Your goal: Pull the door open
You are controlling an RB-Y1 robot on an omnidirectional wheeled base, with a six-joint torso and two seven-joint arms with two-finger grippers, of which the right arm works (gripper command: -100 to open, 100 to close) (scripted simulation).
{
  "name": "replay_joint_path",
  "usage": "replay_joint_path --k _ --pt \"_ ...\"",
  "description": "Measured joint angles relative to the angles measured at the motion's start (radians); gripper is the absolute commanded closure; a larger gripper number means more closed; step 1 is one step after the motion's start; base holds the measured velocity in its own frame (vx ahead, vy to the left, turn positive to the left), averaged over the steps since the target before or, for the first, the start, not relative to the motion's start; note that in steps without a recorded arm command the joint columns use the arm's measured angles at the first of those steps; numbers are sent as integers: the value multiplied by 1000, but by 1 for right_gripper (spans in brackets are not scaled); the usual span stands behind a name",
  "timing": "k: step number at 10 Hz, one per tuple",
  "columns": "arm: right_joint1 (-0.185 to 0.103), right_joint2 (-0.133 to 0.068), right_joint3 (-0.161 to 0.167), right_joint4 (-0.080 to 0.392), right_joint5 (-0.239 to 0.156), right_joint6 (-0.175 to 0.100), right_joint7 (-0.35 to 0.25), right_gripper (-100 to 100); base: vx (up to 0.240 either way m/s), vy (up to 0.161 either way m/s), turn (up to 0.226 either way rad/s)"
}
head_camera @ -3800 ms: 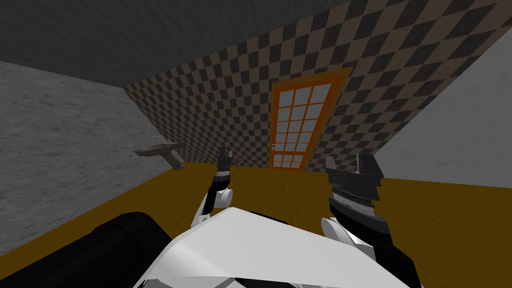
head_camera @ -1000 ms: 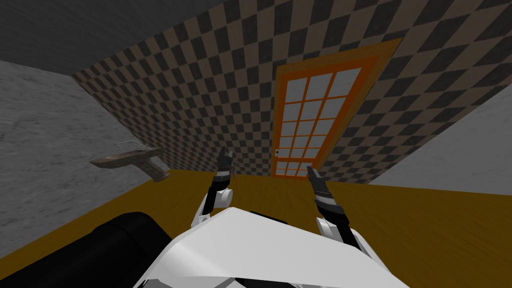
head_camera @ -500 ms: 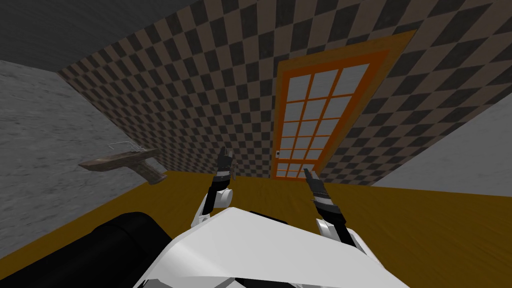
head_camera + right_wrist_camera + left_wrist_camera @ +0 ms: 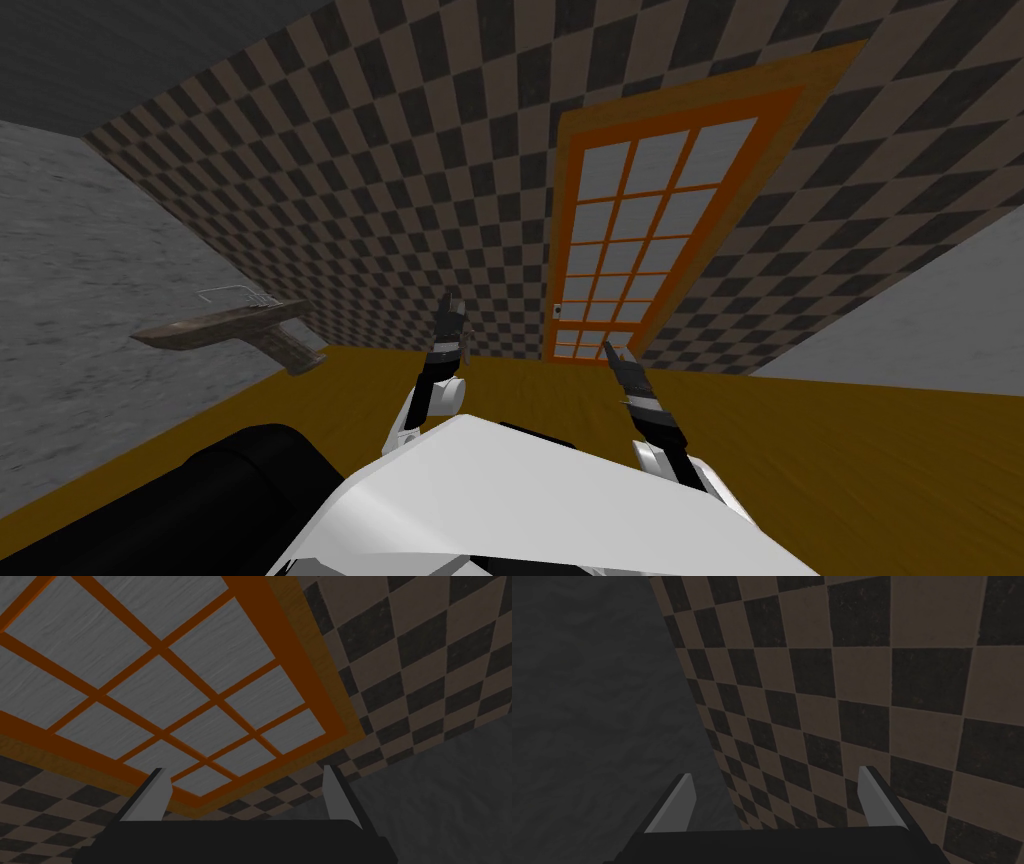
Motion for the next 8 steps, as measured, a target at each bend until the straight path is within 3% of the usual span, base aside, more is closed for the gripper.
replay_joint_path --k 8 --pt "-62 -13 -33 200 72 -38 121 -100 108 35 -15"
